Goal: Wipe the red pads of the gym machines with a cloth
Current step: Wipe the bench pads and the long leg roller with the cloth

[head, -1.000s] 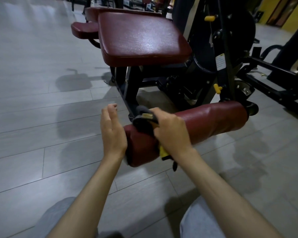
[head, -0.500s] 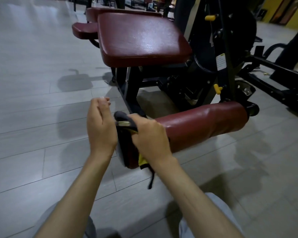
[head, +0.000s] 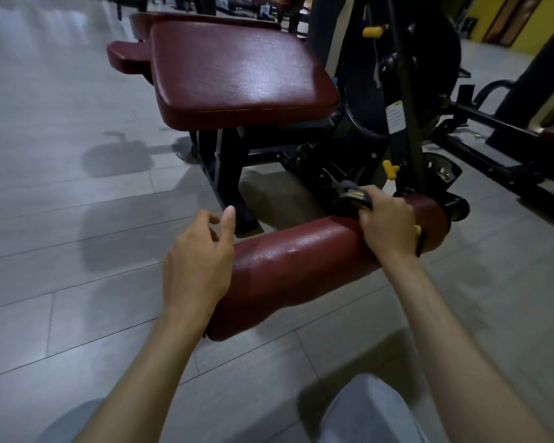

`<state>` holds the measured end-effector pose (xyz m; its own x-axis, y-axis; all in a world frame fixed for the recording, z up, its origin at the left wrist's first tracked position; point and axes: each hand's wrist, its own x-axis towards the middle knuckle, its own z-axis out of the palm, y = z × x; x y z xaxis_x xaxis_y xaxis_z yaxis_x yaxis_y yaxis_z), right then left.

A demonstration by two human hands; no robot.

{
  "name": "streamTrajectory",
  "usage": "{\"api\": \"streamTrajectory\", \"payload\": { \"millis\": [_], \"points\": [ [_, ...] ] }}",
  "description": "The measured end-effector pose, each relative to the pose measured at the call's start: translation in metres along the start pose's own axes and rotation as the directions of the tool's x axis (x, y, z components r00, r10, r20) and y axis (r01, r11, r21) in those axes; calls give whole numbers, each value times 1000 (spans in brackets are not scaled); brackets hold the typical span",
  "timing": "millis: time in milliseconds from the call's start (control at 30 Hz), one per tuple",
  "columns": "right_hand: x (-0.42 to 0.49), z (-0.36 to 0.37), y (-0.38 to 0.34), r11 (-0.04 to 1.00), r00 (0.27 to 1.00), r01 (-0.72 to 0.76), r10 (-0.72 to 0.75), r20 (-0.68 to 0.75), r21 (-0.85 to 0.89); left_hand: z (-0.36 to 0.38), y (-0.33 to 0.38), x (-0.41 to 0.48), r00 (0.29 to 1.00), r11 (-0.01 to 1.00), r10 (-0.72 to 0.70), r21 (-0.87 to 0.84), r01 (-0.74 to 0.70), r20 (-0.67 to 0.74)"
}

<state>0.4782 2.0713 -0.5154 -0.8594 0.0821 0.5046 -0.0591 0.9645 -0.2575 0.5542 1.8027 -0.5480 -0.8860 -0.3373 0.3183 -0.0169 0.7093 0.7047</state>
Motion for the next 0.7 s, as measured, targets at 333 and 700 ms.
{"api": "streamTrajectory", "payload": {
  "millis": [333, 700],
  "points": [
    [36, 1, 55, 996, 999, 27, -24, 35, -84, -1, 1, -5, 1000, 999, -8, 42, 9, -18],
    [35, 2, 70, 988, 991, 131, -130, 19, -87, -1, 3, -2, 999, 999, 12, 31, -10, -45]
  ]
}}
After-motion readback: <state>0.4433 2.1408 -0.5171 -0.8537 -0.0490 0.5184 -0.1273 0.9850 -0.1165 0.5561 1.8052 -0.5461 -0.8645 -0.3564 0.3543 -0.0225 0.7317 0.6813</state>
